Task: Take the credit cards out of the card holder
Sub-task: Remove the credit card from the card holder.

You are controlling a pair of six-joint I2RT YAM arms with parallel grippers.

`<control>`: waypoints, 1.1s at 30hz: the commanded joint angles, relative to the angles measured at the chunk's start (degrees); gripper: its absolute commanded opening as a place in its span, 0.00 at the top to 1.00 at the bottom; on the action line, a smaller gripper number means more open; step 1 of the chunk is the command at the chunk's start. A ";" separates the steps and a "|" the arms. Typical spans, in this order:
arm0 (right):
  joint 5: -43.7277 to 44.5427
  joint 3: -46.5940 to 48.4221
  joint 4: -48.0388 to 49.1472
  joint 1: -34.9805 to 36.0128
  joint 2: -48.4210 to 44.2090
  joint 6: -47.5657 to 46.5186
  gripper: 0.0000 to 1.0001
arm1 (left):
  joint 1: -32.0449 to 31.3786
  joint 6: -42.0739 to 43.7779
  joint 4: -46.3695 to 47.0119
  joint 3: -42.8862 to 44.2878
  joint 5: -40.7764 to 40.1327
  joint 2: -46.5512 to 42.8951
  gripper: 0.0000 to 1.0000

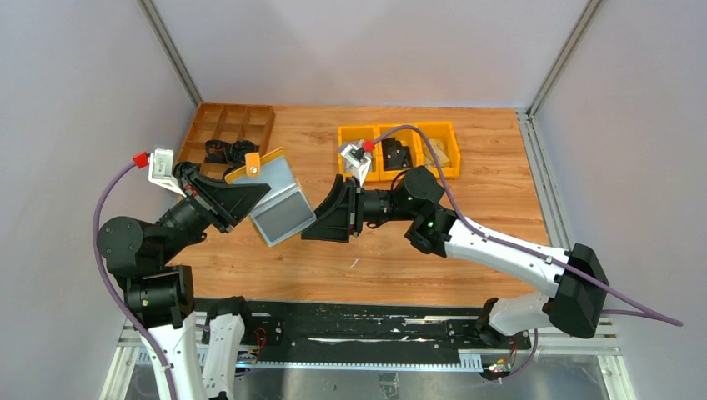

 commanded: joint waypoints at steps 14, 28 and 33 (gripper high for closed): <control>4.82 -1.87 -2.32 -0.87 -4.89 -9.15 0.68 | -0.19 -5.52 4.64 0.94 3.11 -0.06 1.00; 11.07 -1.02 1.03 -0.87 -4.51 -6.98 0.92 | -0.19 -7.77 6.88 -0.21 4.96 -1.01 1.00; 10.28 0.62 3.38 -0.87 -1.90 -2.84 0.77 | -0.21 -6.82 6.35 -0.95 5.55 -1.27 1.00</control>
